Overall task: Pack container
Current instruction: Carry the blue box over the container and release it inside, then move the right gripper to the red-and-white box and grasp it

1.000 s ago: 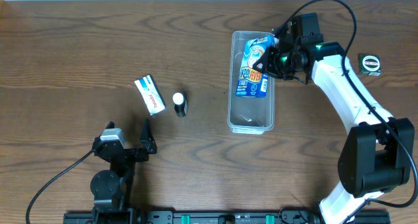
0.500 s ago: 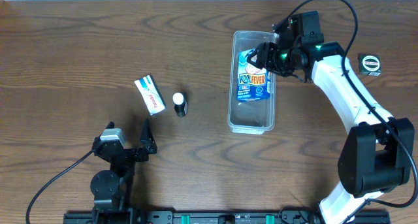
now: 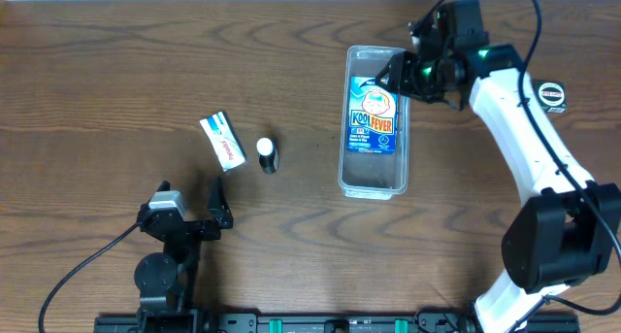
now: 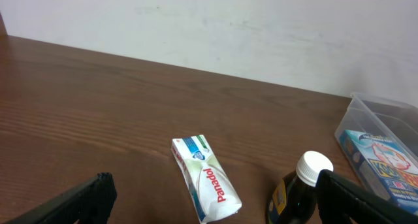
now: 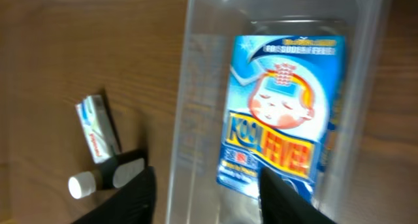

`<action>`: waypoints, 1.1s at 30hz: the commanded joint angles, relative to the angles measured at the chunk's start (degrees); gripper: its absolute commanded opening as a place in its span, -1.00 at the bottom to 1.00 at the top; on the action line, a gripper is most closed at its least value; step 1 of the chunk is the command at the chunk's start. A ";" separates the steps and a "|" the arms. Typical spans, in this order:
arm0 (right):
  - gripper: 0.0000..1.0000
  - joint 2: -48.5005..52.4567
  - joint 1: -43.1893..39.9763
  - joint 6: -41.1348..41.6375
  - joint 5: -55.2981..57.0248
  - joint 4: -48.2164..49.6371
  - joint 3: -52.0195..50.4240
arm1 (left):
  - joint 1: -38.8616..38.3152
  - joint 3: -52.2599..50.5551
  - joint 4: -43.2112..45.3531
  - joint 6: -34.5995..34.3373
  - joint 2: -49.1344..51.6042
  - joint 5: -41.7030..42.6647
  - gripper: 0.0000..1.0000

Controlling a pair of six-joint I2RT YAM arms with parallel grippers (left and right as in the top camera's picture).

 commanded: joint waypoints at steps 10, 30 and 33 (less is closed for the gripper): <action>0.29 0.44 -14.56 -17.44 19.23 -15.06 12.11 | 0.35 -1.51 -0.94 0.48 -0.20 0.39 0.96; 0.99 17.49 -18.32 -34.32 25.20 -7.26 11.26 | 0.35 -1.51 -0.92 0.48 -0.20 0.39 0.96; 0.99 19.96 -18.49 -34.29 25.29 -5.38 11.26 | 0.35 -1.51 -0.94 0.48 -0.20 0.39 0.96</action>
